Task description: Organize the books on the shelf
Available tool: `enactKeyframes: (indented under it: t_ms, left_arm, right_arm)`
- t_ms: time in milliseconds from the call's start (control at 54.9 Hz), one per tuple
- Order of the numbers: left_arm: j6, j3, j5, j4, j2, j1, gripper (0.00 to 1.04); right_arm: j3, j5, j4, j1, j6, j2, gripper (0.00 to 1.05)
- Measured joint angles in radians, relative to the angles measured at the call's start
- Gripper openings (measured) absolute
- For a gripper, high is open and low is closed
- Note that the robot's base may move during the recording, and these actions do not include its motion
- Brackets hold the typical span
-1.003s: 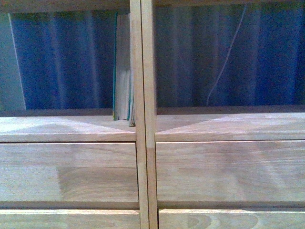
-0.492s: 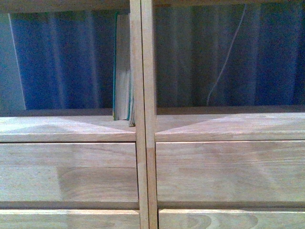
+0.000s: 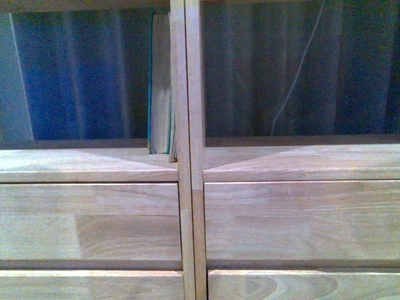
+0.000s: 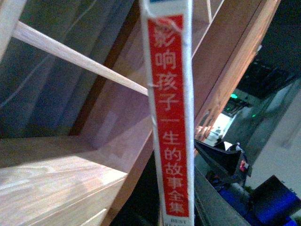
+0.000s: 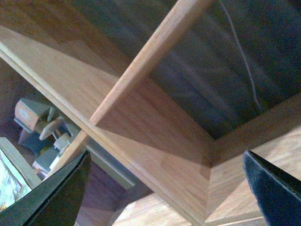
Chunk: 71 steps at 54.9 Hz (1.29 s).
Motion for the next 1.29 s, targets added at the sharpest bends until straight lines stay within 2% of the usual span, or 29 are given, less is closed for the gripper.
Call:
enactKeyframes:
  t_ms: [255,474,547,583,729,966,1094,1294]
  left_arm:
    - [0.262,-0.013,-0.097,-0.195,-0.1,0.084,0.07]
    - [0.412,-0.079,-0.112,-0.269,-0.251,0.169,0.07]
    - [0.454,-0.102,-0.112,-0.28,-0.304,0.215,0.07]
    - [0.48,-0.116,-0.114,-0.285,-0.331,0.266,0.07]
    - [0.537,-0.151,-0.14,-0.28,-0.351,0.397,0.07]
    - [0.544,-0.204,-0.125,-0.238,-0.323,0.602,0.07]
    - [0.554,-0.239,-0.151,-0.185,-0.28,0.647,0.07]
    - [0.588,-0.269,-0.158,-0.084,-0.15,0.643,0.07]
  right_arm:
    - [-0.041,0.0,0.0,-0.003,0.0,0.0,0.98]
    - [-0.051,0.0,0.0,-0.011,0.0,-0.002,0.98]
    - [-0.058,0.001,0.001,-0.015,0.0,-0.003,0.98]
    - [-0.065,0.001,0.001,-0.016,0.0,-0.003,0.98]
    - [-0.089,0.0,0.007,-0.027,-0.001,-0.003,0.98]
    - [-0.122,-0.004,0.018,-0.058,0.0,-0.003,0.98]
    - [-0.132,-0.009,0.022,-0.06,0.0,-0.003,0.98]
    - [-0.139,-0.009,0.023,-0.06,0.0,-0.003,0.98]
